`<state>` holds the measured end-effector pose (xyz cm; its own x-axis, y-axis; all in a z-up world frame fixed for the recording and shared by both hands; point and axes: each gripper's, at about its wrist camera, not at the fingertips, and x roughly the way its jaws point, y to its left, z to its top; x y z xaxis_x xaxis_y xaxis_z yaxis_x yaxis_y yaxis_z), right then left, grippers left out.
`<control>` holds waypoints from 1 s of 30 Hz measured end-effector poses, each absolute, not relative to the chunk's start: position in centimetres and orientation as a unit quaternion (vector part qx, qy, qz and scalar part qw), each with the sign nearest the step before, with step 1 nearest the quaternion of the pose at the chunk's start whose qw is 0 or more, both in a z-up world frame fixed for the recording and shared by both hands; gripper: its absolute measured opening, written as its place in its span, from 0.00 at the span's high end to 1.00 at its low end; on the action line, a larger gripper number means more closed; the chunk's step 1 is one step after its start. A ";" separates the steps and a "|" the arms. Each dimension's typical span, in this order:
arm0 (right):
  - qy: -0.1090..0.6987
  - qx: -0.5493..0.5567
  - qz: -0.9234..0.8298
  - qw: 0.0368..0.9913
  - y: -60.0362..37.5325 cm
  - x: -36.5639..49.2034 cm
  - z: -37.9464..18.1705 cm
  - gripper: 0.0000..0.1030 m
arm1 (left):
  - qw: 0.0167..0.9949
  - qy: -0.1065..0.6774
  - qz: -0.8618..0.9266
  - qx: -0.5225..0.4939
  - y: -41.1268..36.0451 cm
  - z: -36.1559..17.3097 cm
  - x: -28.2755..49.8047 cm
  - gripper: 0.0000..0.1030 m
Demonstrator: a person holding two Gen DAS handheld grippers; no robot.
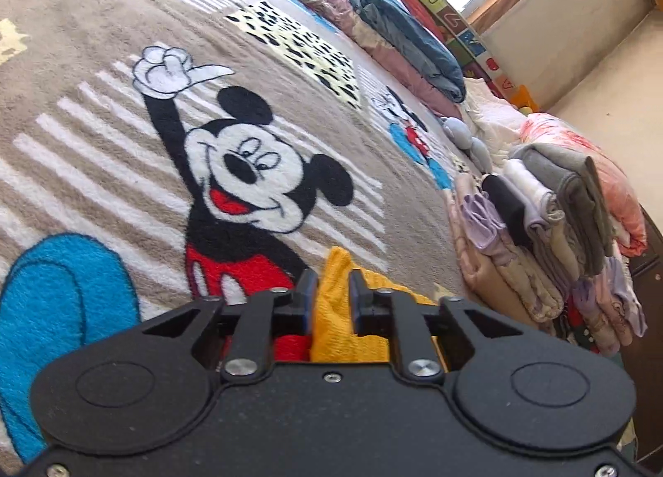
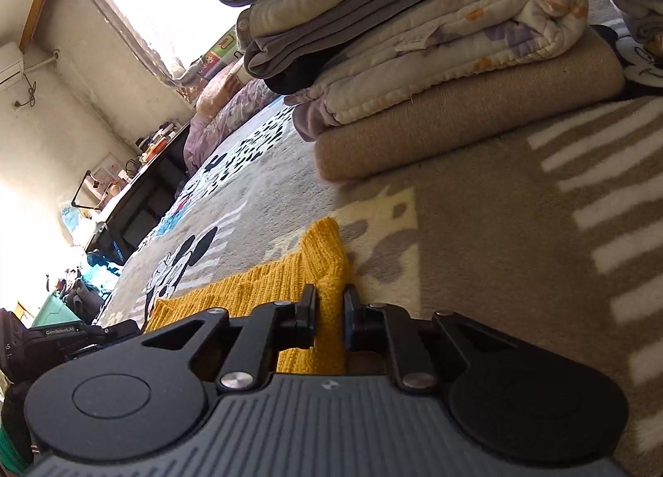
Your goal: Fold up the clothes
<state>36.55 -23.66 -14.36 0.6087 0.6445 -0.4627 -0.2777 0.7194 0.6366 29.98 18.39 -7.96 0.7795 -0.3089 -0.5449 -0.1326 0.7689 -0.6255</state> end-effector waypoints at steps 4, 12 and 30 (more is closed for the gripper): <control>0.344 0.270 0.290 0.852 -23.6 36.8 -14.5 0.64 | 0.880 0.348 -0.063 -0.317 16.6 -8.7 30.6 0.49; 0.356 0.358 0.254 0.825 -26.3 37.6 -15.7 0.91 | 0.874 0.365 -0.024 -0.319 17.2 -10.3 31.6 0.90; 0.337 0.186 0.290 0.876 -22.9 39.4 -13.8 0.75 | 0.872 0.345 -0.073 -0.339 16.7 -10.3 34.5 0.56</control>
<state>39.39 -22.90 -13.77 0.6051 0.6328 -0.4831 -0.3825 0.7632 0.5207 34.49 16.66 -10.25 0.7509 -0.3613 -0.5528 -0.1071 0.7593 -0.6418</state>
